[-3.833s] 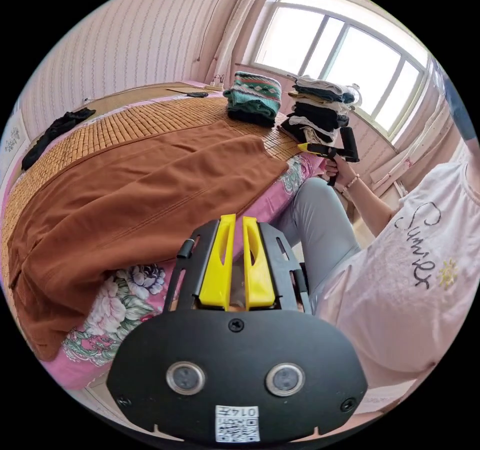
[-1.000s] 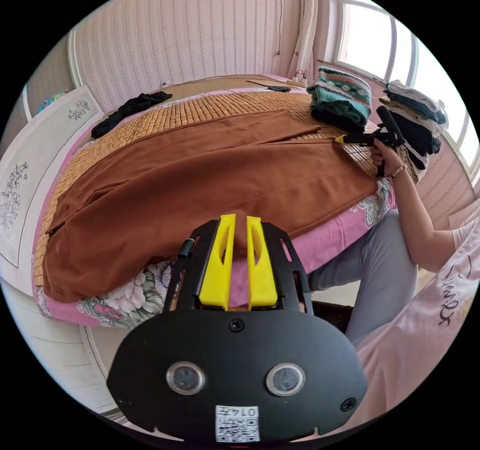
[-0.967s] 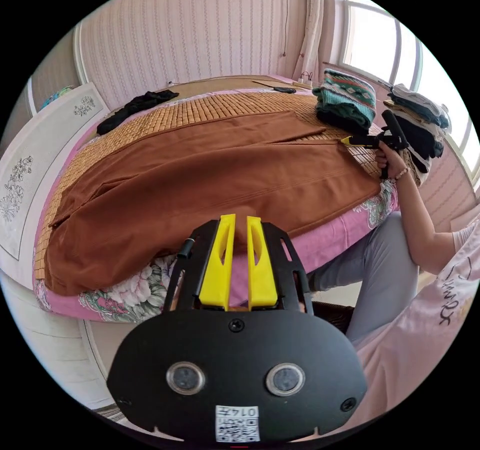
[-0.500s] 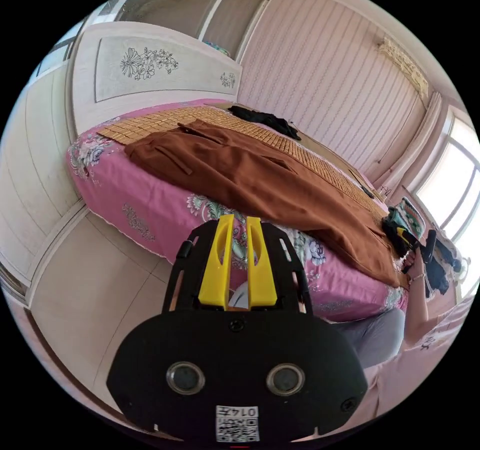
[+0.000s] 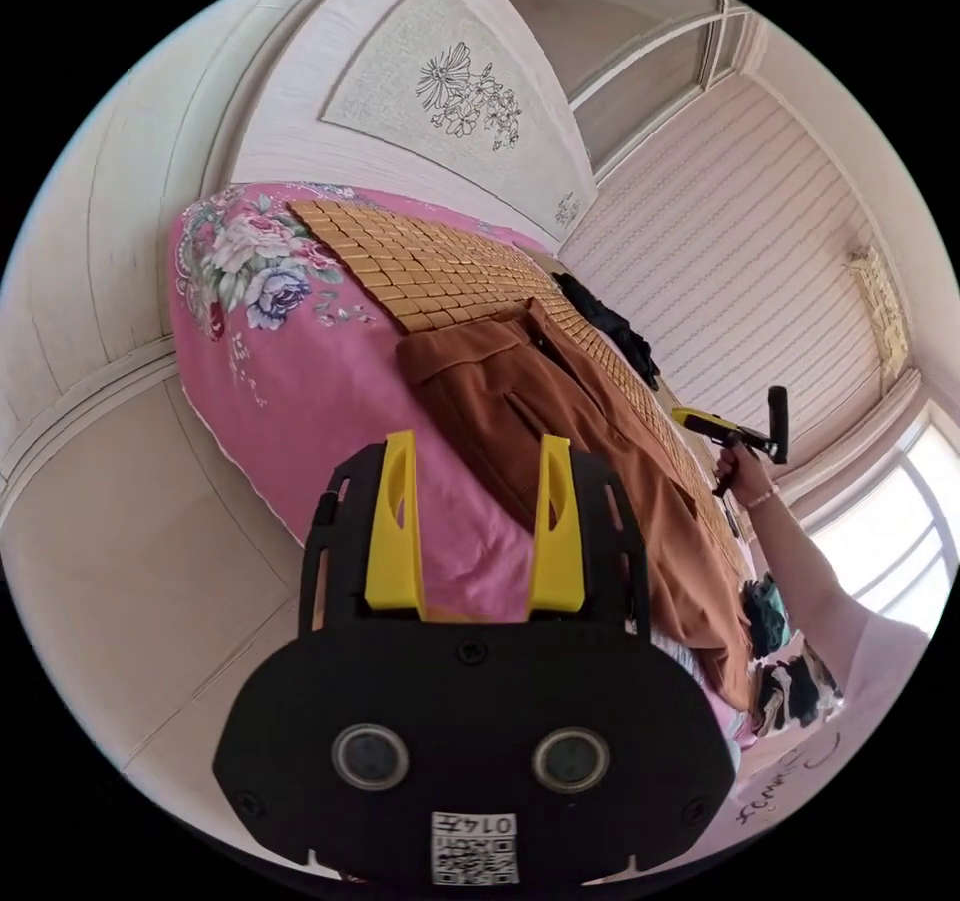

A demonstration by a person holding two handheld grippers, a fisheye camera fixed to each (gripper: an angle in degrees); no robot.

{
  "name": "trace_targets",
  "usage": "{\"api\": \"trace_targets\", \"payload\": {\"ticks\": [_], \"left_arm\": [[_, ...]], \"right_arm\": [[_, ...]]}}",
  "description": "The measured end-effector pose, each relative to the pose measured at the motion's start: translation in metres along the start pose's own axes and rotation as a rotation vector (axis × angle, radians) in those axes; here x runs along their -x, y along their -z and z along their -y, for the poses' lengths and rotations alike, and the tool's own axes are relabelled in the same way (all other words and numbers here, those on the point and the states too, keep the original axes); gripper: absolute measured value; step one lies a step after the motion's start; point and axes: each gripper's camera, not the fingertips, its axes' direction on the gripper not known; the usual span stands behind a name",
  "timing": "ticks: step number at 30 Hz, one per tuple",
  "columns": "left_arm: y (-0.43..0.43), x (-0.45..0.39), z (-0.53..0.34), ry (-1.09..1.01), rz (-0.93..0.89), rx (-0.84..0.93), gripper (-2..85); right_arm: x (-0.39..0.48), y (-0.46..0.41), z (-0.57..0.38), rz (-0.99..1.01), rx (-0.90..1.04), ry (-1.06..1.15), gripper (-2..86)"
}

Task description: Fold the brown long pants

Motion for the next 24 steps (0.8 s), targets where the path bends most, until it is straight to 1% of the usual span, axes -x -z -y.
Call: {"api": "trace_targets", "payload": {"ticks": [2,6,7,8,9,11,12,14,15,16,17,19,20,21,22,24], "left_arm": [[-0.005,-0.003,0.008,-0.028,-0.020,0.000,15.5],[-0.013,-0.008,0.021,-0.078,0.011,0.006,11.7],[-0.013,-0.008,0.023,-0.084,0.011,0.009,10.7],[-0.014,-0.008,0.025,-0.091,0.020,0.017,8.8],[-0.014,-0.008,0.025,-0.109,0.026,0.007,5.9],[-0.011,-0.009,0.022,-0.106,-0.009,-0.030,1.9],[-0.010,-0.011,0.022,-0.105,-0.005,-0.038,0.3],[-0.003,-0.010,0.024,-0.088,-0.031,-0.080,-0.4],[0.005,-0.008,0.030,-0.063,-0.071,-0.115,-0.5],[0.008,-0.008,0.034,-0.058,-0.082,-0.131,-0.5],[0.011,-0.011,0.041,-0.087,-0.061,-0.151,-0.5],[0.003,-0.019,0.050,-0.170,0.070,-0.137,-0.1],[-0.009,-0.014,0.053,-0.168,0.155,-0.092,0.7],[-0.018,-0.003,0.051,-0.127,0.183,-0.056,2.1],[-0.020,0.003,0.049,-0.103,0.175,-0.044,3.0],[-0.003,0.013,0.031,-0.047,0.087,-0.090,5.1]], "right_arm": [[-0.005,-0.051,0.032,-0.122,0.035,0.003,16.0],[-0.037,-0.117,0.052,-0.207,0.177,-0.098,15.5],[-0.045,-0.123,0.050,-0.156,0.153,-0.119,13.8],[-0.048,-0.125,0.044,-0.059,0.115,-0.110,11.4],[-0.049,-0.128,0.042,-0.015,0.109,-0.106,9.7],[-0.044,-0.129,0.035,-0.022,0.068,-0.088,3.9],[-0.043,-0.128,0.035,-0.026,0.070,-0.078,3.2],[-0.039,-0.122,0.048,-0.070,0.089,-0.043,1.3],[-0.038,-0.118,0.052,-0.091,0.074,-0.039,0.9],[-0.039,-0.106,0.062,-0.119,0.020,-0.036,0.6],[-0.041,-0.092,0.073,-0.110,-0.064,-0.049,0.4],[-0.049,-0.088,0.086,-0.067,-0.120,-0.057,0.4],[-0.057,-0.098,0.091,-0.030,-0.059,-0.091,0.5],[-0.061,-0.104,0.092,-0.018,-0.007,-0.123,0.7],[-0.067,-0.110,0.088,-0.028,0.093,-0.187,1.1],[-0.062,-0.094,0.064,-0.066,0.087,-0.149,3.9]]}}
